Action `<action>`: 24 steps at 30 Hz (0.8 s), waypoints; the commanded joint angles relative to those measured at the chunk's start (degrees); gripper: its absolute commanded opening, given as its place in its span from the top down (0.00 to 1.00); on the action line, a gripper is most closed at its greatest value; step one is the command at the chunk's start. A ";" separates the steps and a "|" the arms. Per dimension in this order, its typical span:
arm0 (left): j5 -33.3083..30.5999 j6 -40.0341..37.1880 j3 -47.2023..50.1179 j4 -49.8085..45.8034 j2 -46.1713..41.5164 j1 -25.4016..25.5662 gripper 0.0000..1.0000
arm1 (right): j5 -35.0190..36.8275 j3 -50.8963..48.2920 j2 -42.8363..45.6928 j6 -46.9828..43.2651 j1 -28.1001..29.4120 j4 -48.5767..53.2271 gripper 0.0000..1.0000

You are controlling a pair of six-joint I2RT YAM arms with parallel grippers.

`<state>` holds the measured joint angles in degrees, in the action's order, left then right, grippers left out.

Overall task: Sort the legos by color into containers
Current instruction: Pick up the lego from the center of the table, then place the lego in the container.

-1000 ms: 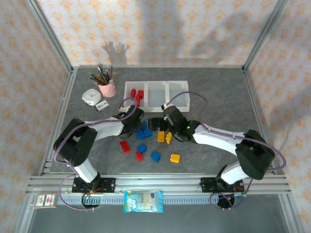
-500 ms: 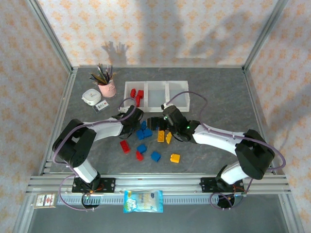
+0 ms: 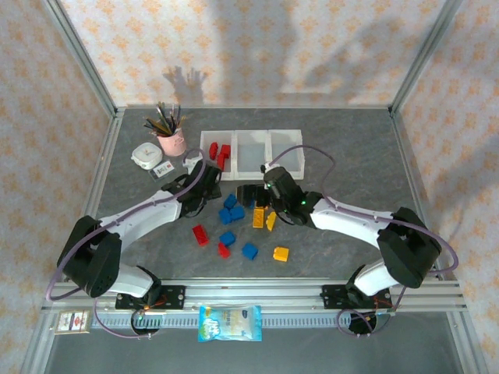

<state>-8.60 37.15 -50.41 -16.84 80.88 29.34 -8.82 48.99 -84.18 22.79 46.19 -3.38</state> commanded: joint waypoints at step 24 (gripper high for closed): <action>-2.74 -16.06 -34.74 -11.53 32.90 -8.69 0.60 | -2.07 4.88 -3.42 -0.27 -2.87 -2.18 0.00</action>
<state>-9.89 22.68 -82.98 -24.18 112.86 21.28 -10.66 51.77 -87.20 23.31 43.68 -4.78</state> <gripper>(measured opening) 0.380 0.998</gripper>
